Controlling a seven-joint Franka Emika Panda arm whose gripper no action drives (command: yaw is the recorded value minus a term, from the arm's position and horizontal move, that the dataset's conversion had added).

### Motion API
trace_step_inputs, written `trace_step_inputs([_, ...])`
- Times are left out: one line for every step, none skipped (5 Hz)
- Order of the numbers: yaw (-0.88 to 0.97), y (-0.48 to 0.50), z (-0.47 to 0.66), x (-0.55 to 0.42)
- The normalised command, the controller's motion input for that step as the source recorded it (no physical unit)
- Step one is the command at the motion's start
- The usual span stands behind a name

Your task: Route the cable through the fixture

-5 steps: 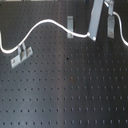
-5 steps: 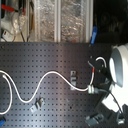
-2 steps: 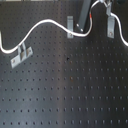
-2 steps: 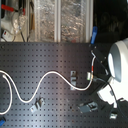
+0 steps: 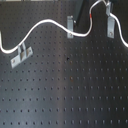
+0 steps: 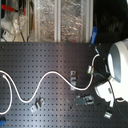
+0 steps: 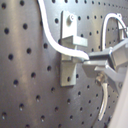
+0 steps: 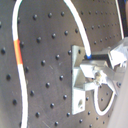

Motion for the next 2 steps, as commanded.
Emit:
trace_step_inputs([0.48,0.085,0.0,-0.175])
trace_step_inputs([0.18,0.127,0.0,-0.135])
